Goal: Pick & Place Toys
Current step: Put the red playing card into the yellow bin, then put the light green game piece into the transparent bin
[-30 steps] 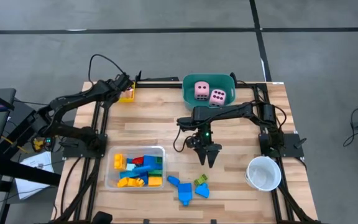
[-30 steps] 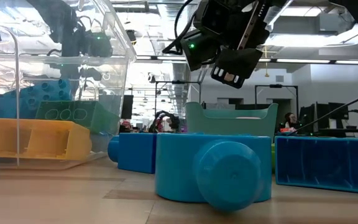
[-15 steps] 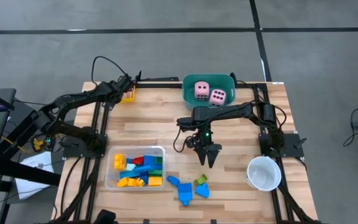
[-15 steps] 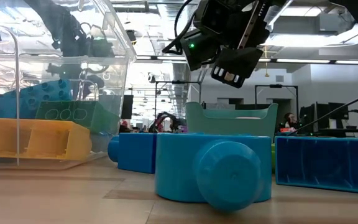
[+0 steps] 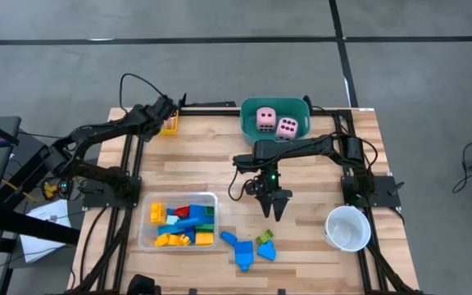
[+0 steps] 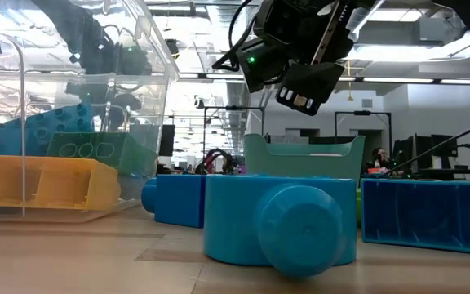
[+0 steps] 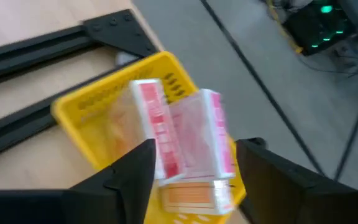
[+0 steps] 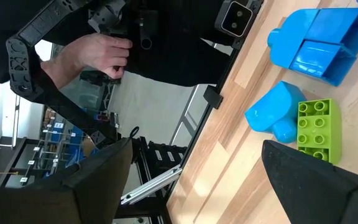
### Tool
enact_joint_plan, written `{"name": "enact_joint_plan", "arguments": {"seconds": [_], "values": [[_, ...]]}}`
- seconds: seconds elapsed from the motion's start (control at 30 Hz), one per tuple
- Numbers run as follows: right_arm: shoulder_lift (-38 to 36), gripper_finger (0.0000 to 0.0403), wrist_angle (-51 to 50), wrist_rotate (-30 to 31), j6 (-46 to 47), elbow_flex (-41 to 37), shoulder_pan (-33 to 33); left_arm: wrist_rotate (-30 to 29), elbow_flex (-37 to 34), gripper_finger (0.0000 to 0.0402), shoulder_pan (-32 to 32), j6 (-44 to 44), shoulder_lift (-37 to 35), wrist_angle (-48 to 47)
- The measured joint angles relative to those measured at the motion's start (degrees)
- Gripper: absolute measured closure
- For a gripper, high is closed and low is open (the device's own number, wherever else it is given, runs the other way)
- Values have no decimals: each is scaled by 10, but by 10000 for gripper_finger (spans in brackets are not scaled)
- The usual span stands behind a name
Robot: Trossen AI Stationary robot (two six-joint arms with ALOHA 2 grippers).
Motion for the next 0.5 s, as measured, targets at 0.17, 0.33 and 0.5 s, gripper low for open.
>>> {"name": "enact_joint_plan", "arguments": {"seconds": [0.17, 0.33, 0.5], "values": [[0, 53, 0, 0, 0, 0, 0, 1, 0, 162, 0, 71, -20, 60], [0, 53, -2, 0, 0, 0, 0, 3, 0, 163, 0, 154, -68, 109], [0, 53, -2, -1, 2, 0, -5, 21, 0, 175, 0, 307, -136, 172]]}}
